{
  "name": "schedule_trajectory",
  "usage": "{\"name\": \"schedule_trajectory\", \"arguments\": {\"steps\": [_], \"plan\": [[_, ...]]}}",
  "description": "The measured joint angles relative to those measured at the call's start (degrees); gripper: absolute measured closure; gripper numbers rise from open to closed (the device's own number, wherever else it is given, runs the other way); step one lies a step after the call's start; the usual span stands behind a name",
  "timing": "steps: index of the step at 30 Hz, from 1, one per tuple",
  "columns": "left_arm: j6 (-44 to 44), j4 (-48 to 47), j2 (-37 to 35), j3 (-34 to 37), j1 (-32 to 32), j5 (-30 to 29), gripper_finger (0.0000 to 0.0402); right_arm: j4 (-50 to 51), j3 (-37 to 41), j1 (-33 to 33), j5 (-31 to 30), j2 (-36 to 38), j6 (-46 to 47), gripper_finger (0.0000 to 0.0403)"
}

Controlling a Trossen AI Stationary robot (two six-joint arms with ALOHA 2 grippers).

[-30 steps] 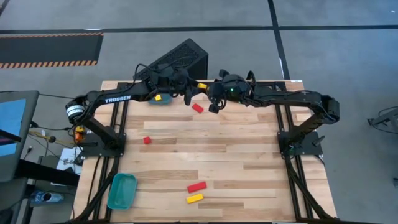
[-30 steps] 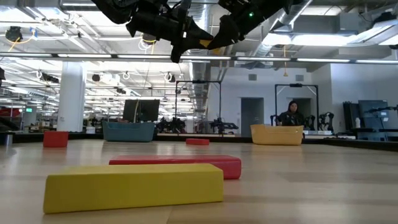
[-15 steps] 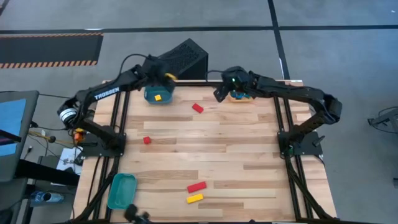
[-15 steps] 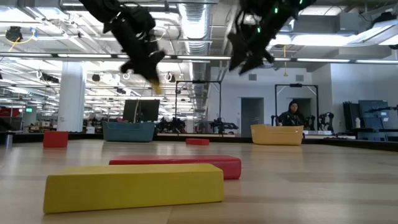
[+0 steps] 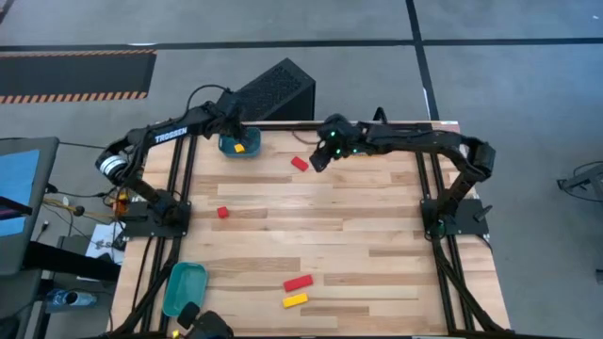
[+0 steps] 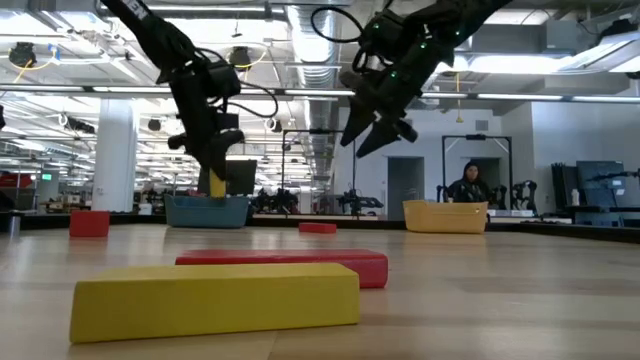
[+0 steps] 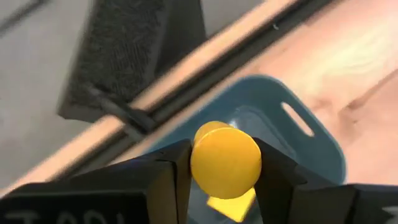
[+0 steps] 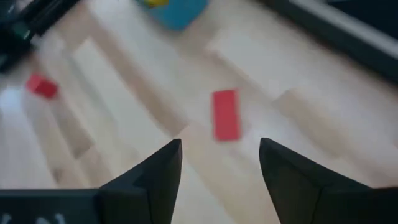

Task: Sort & place blocks by color
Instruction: Put the top yellow block into the green bin, then put the yellow block into the green bin

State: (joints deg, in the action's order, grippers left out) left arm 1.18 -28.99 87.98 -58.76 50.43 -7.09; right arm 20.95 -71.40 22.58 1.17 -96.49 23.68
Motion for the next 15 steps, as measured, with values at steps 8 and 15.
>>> {"name": "schedule_trajectory", "arguments": {"steps": [8, 15], "plan": [[1.50, -2.51, 4.74, 0.02, 0.39, 0.77, 0.0239, -0.11, 0.02, -1.65, 1.53, -0.28, -0.11, 0.0180], [4.31, -4.20, 4.56, 0.02, 0.28, 1.85, 0.0208, 1.50, 0.02, -1.74, 2.18, -0.28, -0.11, 0.0185]]}}
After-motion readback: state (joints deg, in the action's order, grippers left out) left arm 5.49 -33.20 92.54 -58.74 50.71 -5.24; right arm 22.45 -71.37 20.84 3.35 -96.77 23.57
